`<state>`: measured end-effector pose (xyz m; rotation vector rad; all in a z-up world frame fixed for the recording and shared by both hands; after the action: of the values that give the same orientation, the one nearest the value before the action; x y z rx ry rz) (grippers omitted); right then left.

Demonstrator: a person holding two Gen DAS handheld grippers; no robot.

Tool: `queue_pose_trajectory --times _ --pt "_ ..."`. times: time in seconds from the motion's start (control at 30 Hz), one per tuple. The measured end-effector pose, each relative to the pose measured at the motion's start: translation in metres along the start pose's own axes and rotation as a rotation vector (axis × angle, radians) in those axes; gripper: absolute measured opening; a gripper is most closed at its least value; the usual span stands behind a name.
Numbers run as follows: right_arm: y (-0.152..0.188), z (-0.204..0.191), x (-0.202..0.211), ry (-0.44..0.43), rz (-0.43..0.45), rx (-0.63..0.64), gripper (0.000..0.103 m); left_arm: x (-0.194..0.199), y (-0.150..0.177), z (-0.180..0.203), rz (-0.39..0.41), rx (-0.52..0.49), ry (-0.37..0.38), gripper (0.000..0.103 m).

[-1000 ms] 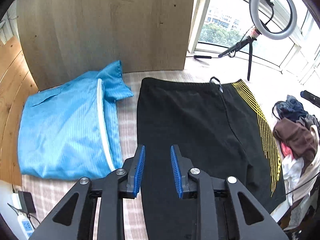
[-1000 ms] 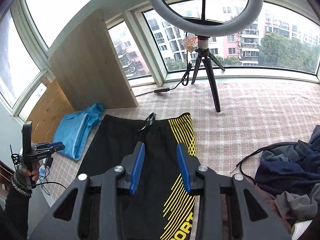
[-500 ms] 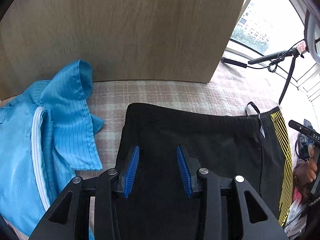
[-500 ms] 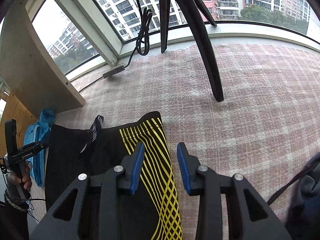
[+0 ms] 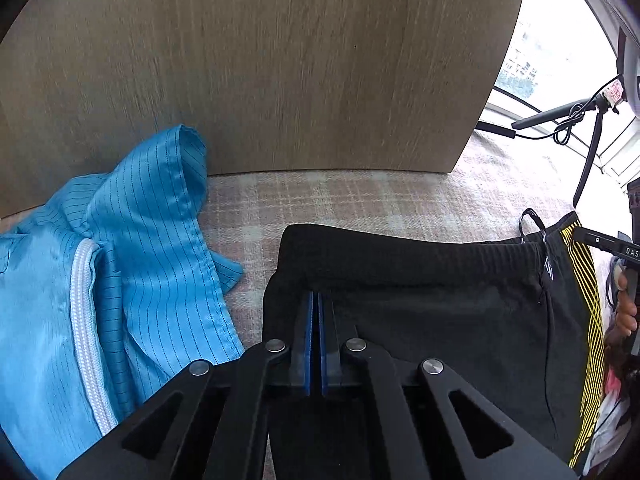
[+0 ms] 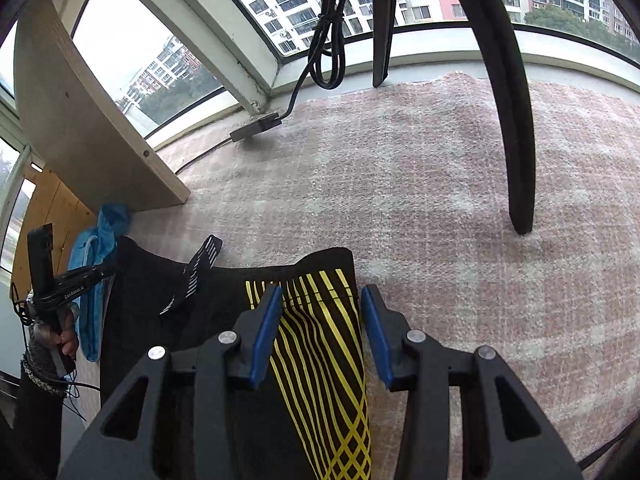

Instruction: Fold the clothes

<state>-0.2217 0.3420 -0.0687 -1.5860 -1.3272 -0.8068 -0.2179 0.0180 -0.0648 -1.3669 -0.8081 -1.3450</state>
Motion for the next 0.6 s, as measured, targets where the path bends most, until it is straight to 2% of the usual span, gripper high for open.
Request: queue_pose_trajectory --times 0.07,0.13,0.2,0.27,0.3,0.4,0.43,0.47,0.57,0.6 --pt "-0.001 -0.007 -0.004 0.053 0.007 0.051 0.022 0.001 -0.001 0.003 0.011 0.002 0.026 0.002" --pt "-0.007 -0.010 0.015 0.045 0.085 0.031 0.007 0.009 -0.003 0.007 0.041 -0.005 0.047 0.001" --pt "-0.014 -0.012 0.035 0.038 0.163 0.011 0.006 0.021 -0.005 0.010 0.080 -0.007 0.063 0.001" --pt "-0.019 -0.014 0.055 0.032 0.239 -0.008 0.006 0.021 -0.012 0.009 0.103 -0.020 0.041 0.002" --pt "-0.024 -0.012 0.053 0.086 0.241 -0.003 0.006 0.016 -0.015 0.007 0.094 -0.021 0.020 0.002" --pt "-0.024 -0.014 0.014 0.200 0.083 0.043 0.008 0.007 -0.015 0.005 0.061 -0.012 -0.045 0.002" --pt "-0.023 -0.015 0.006 0.238 0.047 0.058 0.009 0.005 -0.015 0.004 0.053 -0.010 -0.066 0.005" --pt "-0.020 -0.017 0.010 0.255 0.050 0.074 0.010 0.004 -0.014 0.004 0.045 -0.008 -0.086 0.005" --pt "-0.008 -0.023 0.038 0.189 0.093 0.055 0.024 0.032 0.003 -0.001 0.067 -0.006 -0.068 0.006" --pt "-0.002 -0.025 0.050 0.158 0.098 0.044 0.024 0.045 0.014 -0.004 0.076 -0.008 -0.054 0.006"
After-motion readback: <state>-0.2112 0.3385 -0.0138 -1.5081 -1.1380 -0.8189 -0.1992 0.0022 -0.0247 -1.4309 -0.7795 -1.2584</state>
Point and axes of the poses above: each gripper's, at about its wrist camera, not at the fingertips, and x roughly against the way its jaws point, z to its right, y to its underside, the point moved 10 cm from there along -x, roughly the way its jaws point, and after that the axes turned 12 degrees about -z, right-handed, at the moved point
